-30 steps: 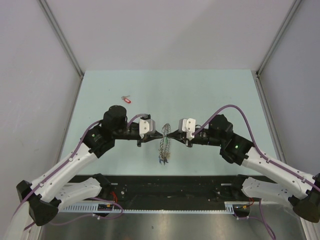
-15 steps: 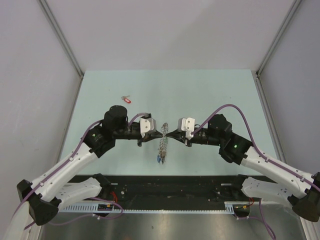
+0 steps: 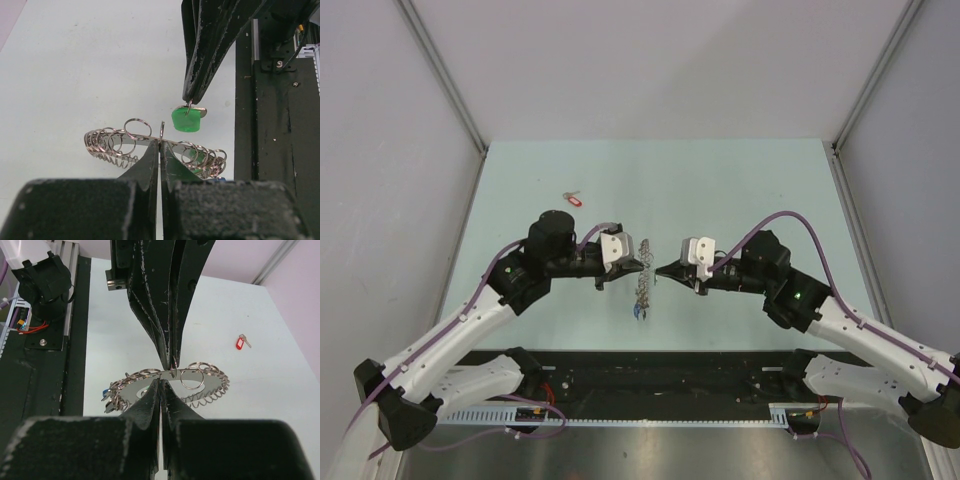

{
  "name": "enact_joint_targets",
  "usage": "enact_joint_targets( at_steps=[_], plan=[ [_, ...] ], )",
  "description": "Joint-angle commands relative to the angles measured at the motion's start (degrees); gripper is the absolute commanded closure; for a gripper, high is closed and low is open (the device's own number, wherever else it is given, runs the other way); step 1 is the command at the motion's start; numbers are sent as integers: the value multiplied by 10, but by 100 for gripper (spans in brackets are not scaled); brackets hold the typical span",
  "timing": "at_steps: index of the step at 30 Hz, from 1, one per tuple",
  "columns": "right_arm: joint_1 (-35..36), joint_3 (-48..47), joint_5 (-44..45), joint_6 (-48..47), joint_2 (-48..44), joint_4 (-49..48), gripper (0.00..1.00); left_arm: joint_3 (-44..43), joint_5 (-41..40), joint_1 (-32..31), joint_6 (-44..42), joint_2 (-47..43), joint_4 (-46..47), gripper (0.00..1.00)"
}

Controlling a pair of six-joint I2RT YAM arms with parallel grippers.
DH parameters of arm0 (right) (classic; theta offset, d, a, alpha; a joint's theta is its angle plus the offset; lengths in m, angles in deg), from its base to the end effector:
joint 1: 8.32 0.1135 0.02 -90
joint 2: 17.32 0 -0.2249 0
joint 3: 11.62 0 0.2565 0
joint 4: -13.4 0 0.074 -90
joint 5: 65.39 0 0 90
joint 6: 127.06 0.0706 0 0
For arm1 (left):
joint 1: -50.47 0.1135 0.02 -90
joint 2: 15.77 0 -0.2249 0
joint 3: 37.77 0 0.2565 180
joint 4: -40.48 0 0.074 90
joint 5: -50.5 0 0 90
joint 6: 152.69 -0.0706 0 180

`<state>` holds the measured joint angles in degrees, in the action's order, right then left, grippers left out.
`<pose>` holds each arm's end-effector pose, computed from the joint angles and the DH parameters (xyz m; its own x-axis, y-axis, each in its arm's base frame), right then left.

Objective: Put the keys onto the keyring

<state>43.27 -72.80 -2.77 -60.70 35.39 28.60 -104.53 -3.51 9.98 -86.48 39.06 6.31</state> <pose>0.1443 0.2342 0.3142 0.3261 -0.1618 -0.9314 -0.9266 0.1407 -0.3489 0.1729 -0.2022 0.3007 0.1154 0.3306 -0.9367 0.9754 0.1408 0.1699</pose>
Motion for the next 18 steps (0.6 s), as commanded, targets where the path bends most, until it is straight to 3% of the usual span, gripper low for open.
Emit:
enact_joint_targets(
  at_steps=[1, 18],
  plan=[
    [3, -9, 17, -6, -7, 5, 100, -6, 25, 4, 12, -19, 53, 100],
    [-14, -9, -24, 3, -22, 6, 100, 8, 108, 16, -4, -18, 68, 100]
  ],
)
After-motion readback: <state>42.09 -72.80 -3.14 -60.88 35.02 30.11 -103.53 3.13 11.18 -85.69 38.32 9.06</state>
